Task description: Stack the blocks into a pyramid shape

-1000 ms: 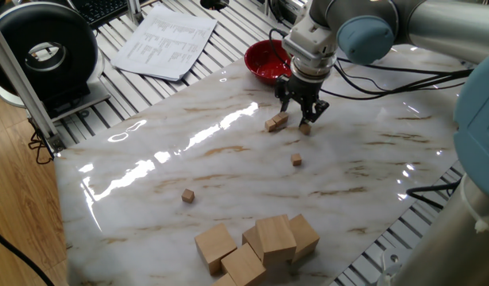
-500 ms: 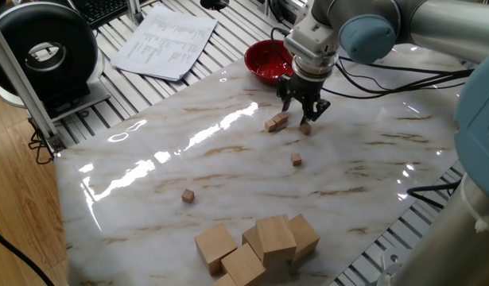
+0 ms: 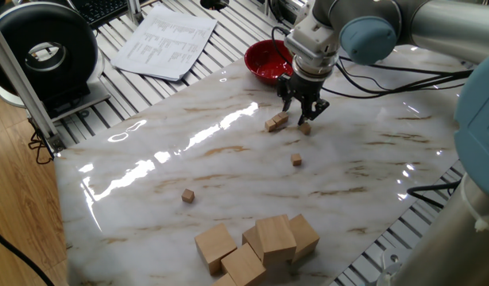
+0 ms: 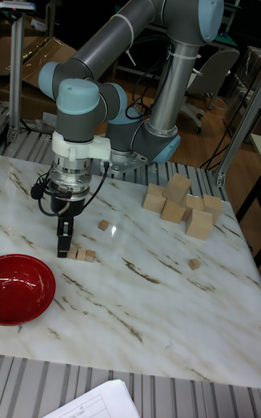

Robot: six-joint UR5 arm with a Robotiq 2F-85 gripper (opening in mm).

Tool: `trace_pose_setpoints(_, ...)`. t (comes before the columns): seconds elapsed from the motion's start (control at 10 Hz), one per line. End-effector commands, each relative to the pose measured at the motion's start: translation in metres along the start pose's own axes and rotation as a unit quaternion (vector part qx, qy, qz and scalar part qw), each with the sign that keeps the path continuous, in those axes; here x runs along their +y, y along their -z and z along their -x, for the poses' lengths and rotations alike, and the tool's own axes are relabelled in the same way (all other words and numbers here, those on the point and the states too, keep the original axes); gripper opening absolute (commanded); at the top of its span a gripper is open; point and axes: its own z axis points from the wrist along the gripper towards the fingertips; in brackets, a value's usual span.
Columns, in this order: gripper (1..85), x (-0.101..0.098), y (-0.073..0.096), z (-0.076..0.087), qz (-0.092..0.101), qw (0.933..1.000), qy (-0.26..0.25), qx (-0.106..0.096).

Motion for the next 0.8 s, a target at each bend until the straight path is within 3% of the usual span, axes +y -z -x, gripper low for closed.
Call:
trace_pose_setpoints(0.0,45.3,-0.004,-0.0002,0.0023,-0.005,0.9998,-0.017,-0.006)
trace_pose_setpoints(0.3,40.0,-0.0006,0.0007,-0.0002,-0.005,0.9996,-0.027,-0.007)
trace_pose_setpoints(0.7,41.3,-0.0012,0.0012,0.0006,-0.006,0.9997,-0.023,-0.008)
